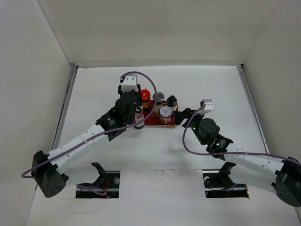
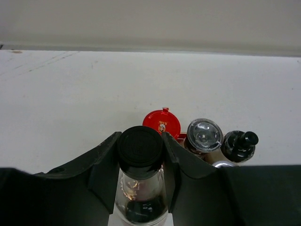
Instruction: Organize the condiment bottles
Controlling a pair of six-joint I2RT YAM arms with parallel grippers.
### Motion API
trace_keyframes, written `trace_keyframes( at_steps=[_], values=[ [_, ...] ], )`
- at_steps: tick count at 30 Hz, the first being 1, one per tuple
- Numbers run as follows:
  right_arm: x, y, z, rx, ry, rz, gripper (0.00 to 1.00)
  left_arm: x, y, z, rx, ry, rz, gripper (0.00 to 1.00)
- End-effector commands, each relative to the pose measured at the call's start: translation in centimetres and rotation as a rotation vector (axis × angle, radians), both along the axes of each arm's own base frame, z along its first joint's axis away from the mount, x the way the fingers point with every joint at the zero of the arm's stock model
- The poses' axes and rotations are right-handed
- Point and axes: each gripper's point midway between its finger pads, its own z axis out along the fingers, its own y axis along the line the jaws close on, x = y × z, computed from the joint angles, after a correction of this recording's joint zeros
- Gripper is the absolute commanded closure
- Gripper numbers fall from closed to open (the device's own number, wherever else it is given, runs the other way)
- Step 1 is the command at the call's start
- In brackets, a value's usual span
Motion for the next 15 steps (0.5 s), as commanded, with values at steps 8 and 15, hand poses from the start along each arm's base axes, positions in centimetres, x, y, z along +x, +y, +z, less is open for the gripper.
trace_keyframes(
  at_steps=[8,15],
  values=[
    [0.4,-0.3,1.0,0.042,-0.026,-0.02,0.25,1.5,-5.6,6.2,-0.177,-0.164,-0.1,0.92],
    [0.6,-0.3,0.9,0.038,-0.025,-0.024,0.25,2.5,-7.2,4.2,-0.164,-0.146,-0.114,0.92]
  ],
)
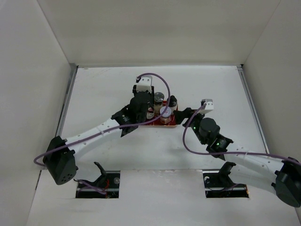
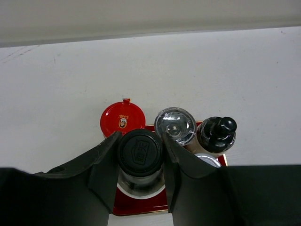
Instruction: Organize the condiment bottles
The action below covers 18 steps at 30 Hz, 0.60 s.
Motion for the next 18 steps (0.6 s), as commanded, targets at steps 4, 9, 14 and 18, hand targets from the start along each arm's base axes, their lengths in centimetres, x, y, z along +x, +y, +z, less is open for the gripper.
trace_keyframes(
  at_steps=[4,9,14,18],
  values=[
    [0.4,-0.2,0.8,0.036,-0.021,-0.016,0.25,0.8,-1.2,5.8,-0.184,-0.145,0.0,0.9],
    [0.5,-0.3,0.6,0.034,-0.019,-0.021,0.25,0.3,-0.6,4.1,-0.195,-0.115,0.009,0.77],
    [0.4,-0.3,0.9,0.04,-0.026,-0.021,0.19,-0.5,0.2,3.0,-0.183,-0.103,0.015,0.39],
    [0.4,-0.5,1.1,0.046,-0.031,-0.024,0.13,-0.9,2.1,3.6,-0.207,-0.129,0.058,0.12]
  ],
)
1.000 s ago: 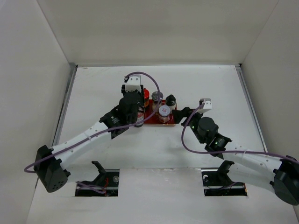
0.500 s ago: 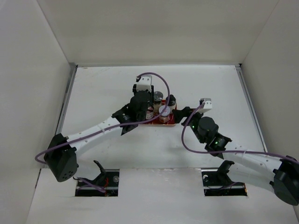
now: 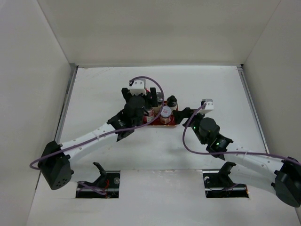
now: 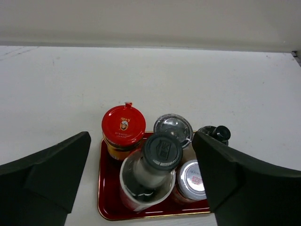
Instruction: Organize the condiment bottles
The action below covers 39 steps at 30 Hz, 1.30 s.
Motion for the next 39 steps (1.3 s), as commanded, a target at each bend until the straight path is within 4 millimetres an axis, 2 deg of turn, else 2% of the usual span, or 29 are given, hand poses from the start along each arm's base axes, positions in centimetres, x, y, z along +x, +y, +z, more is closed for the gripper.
trace_keyframes(
  at_steps=[1,2,5,9,13,16,21,25,27,33,39],
  values=[
    [0.3,-0.5,1.3,0.048,-0.036,-0.025,0.11,-0.5,2.0,3.6,-0.114,-0.092,0.057,0.03],
    [0.3,-0.7,1.2,0.048,-0.036,-0.031,0.09,-0.7,2.6,3.9,-0.121,-0.101,0.072,0.0],
    [0.2,-1.1,1.5,0.055,-0.044,-0.042,0.02,-1.1,5.2,4.4,-0.155,-0.134,0.137,0.0],
    [0.8,-2.6,1.1,0.048,-0.039,-0.12,0.0,-2.3,11.0,4.2,-0.243,-0.193,0.312,0.0],
    [1.3,-3.7,0.6,0.034,-0.03,-0.18,0.0,-3.7,16.0,2.6,-0.363,-0.252,0.435,0.0],
    [1.7,-4.7,-0.3,0.026,-0.011,-0.23,0.0,-4.2,17.8,0.4,-0.386,-0.239,0.48,0.0],
    [2.4,-5.9,-1.4,0.028,0.014,-0.295,0.0,-3.7,18.2,-4.9,-0.397,-0.146,0.486,0.0],
    [2.6,-6.2,-2.4,0.024,0.038,-0.307,0.0,-2.7,17.7,-9.6,-0.396,-0.004,0.454,0.0],
    [2.9,-6.8,-2.8,0.013,0.045,-0.33,0.0,-2.1,17.7,-11.1,-0.38,0.077,0.448,0.0],
    [3.6,-6.8,-3.8,-0.015,0.075,-0.337,0.0,-1.4,17.3,-14.0,-0.349,0.236,0.421,0.0],
    [3.8,-6.3,-3.6,-0.038,0.078,-0.331,0.0,-0.8,16.5,-13.8,-0.363,0.242,0.385,0.0]
  ],
)
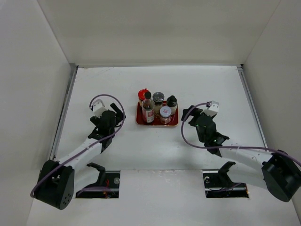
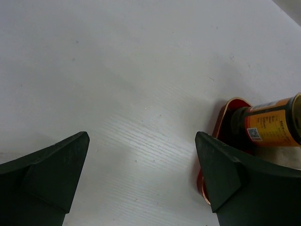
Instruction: Organize the condiment bottles
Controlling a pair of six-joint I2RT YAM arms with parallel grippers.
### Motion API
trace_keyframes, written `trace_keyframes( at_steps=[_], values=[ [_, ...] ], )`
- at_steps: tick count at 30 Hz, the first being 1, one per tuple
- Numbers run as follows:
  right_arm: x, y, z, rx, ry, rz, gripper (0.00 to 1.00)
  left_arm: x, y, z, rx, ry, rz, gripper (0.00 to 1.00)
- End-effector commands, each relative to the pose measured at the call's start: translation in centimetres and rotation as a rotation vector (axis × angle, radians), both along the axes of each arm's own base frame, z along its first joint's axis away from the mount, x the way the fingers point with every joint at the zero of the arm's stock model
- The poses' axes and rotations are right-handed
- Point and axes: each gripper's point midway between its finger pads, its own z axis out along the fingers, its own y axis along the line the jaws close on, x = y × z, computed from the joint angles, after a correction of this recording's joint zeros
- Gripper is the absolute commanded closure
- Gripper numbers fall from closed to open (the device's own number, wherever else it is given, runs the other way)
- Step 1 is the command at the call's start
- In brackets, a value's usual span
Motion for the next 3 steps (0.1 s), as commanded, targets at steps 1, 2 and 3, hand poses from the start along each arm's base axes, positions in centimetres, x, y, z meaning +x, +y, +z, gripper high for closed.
trace_keyframes(
  at_steps=[1,2,3],
  values=[
    [0.84,0.33,2.94,0.037,-0.061,-0.018,0.0,1.62,-1.67,2.84,-0.065,-0.063,-0.043,0.0],
    [0.87,0.35,3.23,0.039,-0.064,-0.018,0.0,1.63,-1.76,2.91,-0.062,-0.055,-0.046,0.0],
    [0.89,0.36,3.49,0.04,-0.066,-0.018,0.0,1.58,-1.71,3.0,-0.06,-0.059,-0.042,0.0]
  ],
)
